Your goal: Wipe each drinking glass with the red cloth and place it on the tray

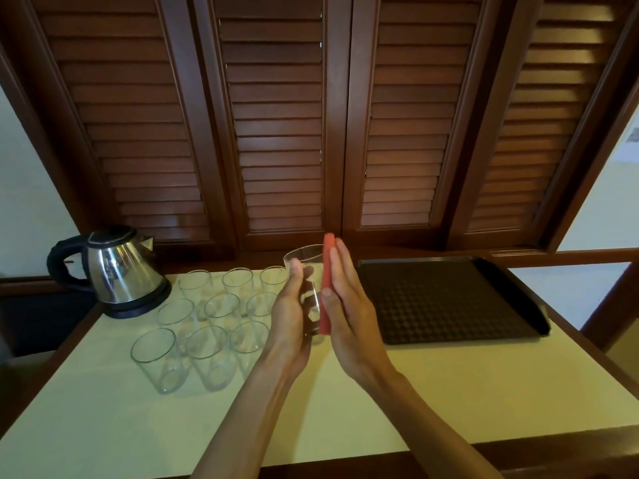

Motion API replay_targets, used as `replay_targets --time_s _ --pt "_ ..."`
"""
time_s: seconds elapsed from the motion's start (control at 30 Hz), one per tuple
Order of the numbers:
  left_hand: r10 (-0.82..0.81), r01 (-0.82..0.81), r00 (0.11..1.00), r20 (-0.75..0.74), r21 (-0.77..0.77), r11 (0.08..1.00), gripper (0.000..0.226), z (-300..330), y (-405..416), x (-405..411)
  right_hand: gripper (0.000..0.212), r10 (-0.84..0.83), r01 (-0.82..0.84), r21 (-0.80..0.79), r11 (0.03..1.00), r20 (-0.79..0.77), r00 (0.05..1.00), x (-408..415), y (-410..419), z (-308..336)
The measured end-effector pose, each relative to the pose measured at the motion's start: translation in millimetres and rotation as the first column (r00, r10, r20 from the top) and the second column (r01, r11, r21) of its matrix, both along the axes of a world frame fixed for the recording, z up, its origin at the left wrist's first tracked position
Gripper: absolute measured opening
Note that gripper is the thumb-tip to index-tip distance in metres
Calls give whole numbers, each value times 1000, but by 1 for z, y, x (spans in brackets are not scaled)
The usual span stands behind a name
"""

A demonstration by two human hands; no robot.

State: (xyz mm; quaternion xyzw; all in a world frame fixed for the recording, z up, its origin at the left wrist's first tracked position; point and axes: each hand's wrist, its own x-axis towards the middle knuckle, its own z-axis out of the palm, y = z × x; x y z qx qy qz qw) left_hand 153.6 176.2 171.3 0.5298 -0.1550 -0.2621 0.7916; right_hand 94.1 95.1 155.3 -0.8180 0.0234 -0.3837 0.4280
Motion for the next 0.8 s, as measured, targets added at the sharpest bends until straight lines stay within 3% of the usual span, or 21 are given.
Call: replay_targets --time_s 0.1,0.13,0.27,0.33,0.4,0.43,0.5,0.57,0.6,0.7,0.73,0.8 --pt "25 -27 999 -38 -61 998 46 -5 -3 3 53 9 8 -247 969 69 998 -1 12 -7" --pt "40 -42 998 -39 -69 997 47 -5 -1 6 52 36 -13 -265 964 80 996 -3 12 -16" --pt "64 -65 998 27 30 997 47 -8 -2 5 63 24 -25 48 999 39 999 0 -7 -11" --pt "16 -16 999 -32 12 1000 55 -10 -3 0 60 6 -4 -46 999 36 999 2 -4 -2" --pt "6 -7 998 -57 -26 1000 61 -4 -1 0 55 34 -11 -252 968 87 996 -1 2 -10" --pt "-19 18 1000 -9 -32 999 63 -1 0 3 55 61 -38 -232 972 92 994 -4 2 -15" --pt "-27 27 996 89 -1 1000 60 4 2 3 59 117 -120 49 992 60 991 -7 1 -14" --pt "-40 39 995 94 11 999 56 3 1 2 60 105 -111 181 977 42 994 -3 -3 -5" --pt "-47 46 995 92 17 999 56 3 1 1 61 87 -91 150 984 38 996 -2 -2 2" --pt "-2 2 993 120 1 1000 60 10 1 1 65 71 -51 -207 977 91 993 -3 4 -1" --pt "49 -49 991 121 -11 999 59 14 2 2 68 92 -65 -244 968 104 990 -5 4 -8" --pt "113 -110 986 123 -34 993 55 16 4 5 75 142 -134 -96 986 78 987 -12 3 -23"
